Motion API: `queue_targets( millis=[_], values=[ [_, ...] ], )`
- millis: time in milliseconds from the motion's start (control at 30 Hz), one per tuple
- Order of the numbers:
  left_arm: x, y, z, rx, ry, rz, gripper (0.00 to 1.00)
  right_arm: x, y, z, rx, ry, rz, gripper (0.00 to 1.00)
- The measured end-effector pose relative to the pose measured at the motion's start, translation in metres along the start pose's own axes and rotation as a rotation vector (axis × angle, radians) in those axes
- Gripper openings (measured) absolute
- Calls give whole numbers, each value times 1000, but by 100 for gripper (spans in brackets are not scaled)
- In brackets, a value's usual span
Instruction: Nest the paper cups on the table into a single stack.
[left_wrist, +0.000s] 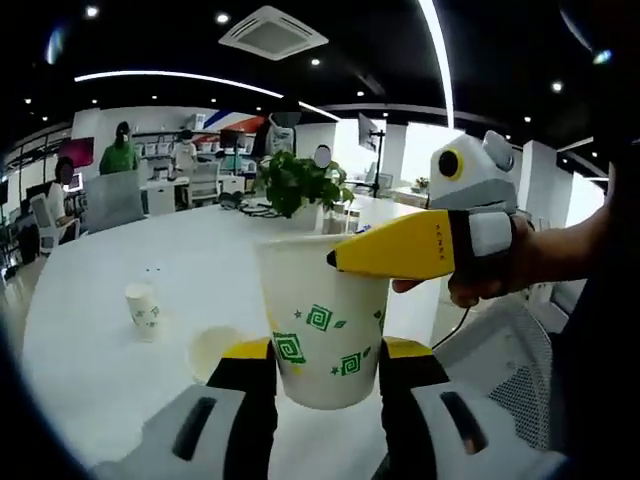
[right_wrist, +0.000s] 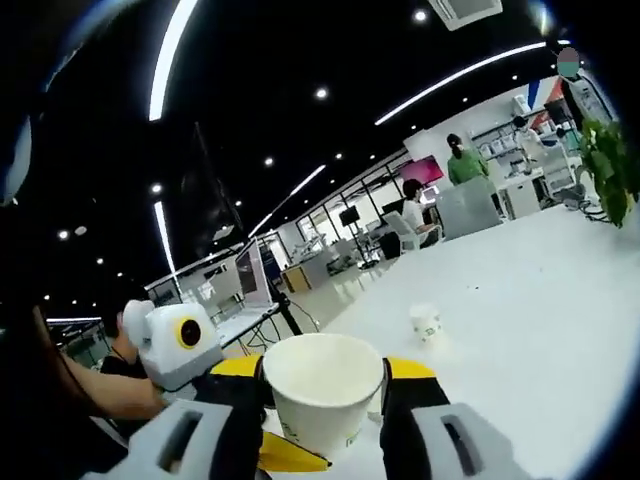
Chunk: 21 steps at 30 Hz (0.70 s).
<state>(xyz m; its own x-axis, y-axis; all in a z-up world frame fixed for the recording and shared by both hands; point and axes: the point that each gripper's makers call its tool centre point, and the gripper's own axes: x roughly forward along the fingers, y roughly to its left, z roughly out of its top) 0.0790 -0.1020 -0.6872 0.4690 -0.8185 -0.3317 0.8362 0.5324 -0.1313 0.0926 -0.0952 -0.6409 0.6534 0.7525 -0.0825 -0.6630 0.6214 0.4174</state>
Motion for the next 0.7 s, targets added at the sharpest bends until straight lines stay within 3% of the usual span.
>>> queue_targets(
  millis=[67, 300, 433, 700],
  values=[
    [-1, -1, 2, 25, -9, 2, 38, -1, -1, 0, -1, -3, 0, 47],
    [-2, -3, 4, 3, -17, -7, 37, -1, -3, -3, 61, -9, 6, 49],
    [-3, -5, 8, -12, -33, -19, 37, 0, -1, -6, 39, 1, 2, 47],
    [-4, -7, 5, 10, -12, -31, 38, 0, 2, -6, 20, 7, 4, 45]
  ],
)
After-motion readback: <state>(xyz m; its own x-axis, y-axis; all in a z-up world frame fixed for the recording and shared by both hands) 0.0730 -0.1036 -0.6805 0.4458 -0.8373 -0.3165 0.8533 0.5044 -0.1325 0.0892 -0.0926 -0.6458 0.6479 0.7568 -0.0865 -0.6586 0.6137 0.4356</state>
